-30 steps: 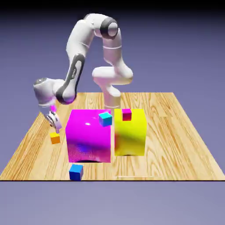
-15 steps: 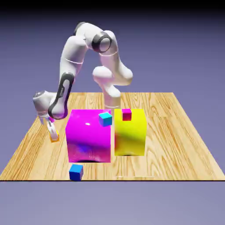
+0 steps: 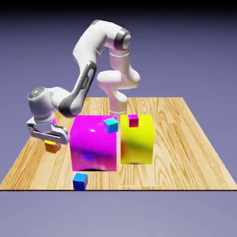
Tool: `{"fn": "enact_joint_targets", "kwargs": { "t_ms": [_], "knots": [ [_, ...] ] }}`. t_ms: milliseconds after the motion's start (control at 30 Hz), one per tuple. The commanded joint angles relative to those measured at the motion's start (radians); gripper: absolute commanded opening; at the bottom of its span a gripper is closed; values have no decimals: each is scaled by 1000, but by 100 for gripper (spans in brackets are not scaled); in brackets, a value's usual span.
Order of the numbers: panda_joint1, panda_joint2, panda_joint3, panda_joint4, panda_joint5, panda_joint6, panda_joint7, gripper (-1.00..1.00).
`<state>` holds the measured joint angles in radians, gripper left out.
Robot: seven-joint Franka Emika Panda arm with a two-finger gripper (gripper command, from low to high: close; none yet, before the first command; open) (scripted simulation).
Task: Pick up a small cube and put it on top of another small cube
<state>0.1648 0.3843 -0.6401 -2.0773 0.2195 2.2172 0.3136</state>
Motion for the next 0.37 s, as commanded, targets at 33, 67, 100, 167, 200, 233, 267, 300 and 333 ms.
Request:
{"fn": "enact_joint_targets", "kwargs": {
  "t_ms": [33,67,100,167,200,233,267,300,333],
  "knots": [
    [72,33,37,45,-4,-9,-19,-100],
    [99,49,53,33,14,15,4,-100],
    [99,49,53,33,14,15,4,-100],
    [68,121,93,17,64,98,-28,-100],
    [53,158,114,9,89,139,-43,-100],
    [48,171,121,6,98,154,-49,-100],
    [48,171,121,6,98,154,-49,100],
    [48,171,121,6,98,154,-49,100],
    [63,135,101,14,73,113,-33,100]
  ]
}}
